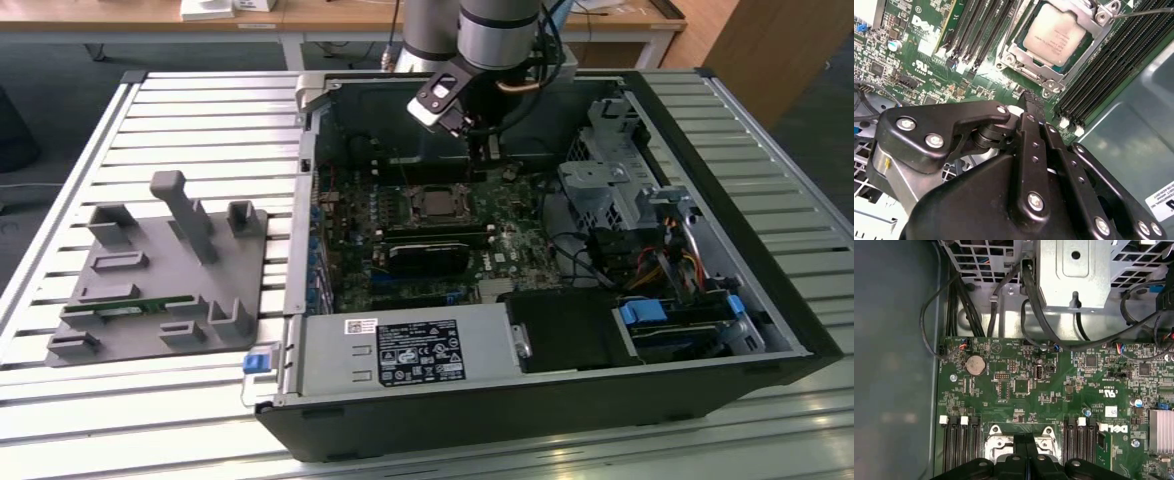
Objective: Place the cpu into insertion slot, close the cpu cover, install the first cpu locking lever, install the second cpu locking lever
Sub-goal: 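Close the cpu cover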
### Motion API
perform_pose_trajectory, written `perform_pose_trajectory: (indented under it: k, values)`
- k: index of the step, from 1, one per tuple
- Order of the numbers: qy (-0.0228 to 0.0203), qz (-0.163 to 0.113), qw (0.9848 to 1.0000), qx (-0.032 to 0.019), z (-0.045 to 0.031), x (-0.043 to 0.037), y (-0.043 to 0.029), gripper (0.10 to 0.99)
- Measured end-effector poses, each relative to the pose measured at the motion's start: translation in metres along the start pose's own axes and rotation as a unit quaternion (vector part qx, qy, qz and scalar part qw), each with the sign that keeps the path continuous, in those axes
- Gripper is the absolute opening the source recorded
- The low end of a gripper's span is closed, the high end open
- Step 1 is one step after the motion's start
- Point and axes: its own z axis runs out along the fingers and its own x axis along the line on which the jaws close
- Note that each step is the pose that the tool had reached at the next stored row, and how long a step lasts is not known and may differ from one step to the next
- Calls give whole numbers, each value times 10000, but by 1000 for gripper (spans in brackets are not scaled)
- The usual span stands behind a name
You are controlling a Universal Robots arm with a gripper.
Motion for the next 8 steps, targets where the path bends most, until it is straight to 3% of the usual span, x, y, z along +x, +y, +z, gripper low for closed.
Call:
perform_pose_trajectory:
  k: [3, 8]
  values:
    - [-1, 0, 10000, 0, 15, 0, -47, 106]
    - [-1, 0, 10000, 0, 38, 1, -212, 106]
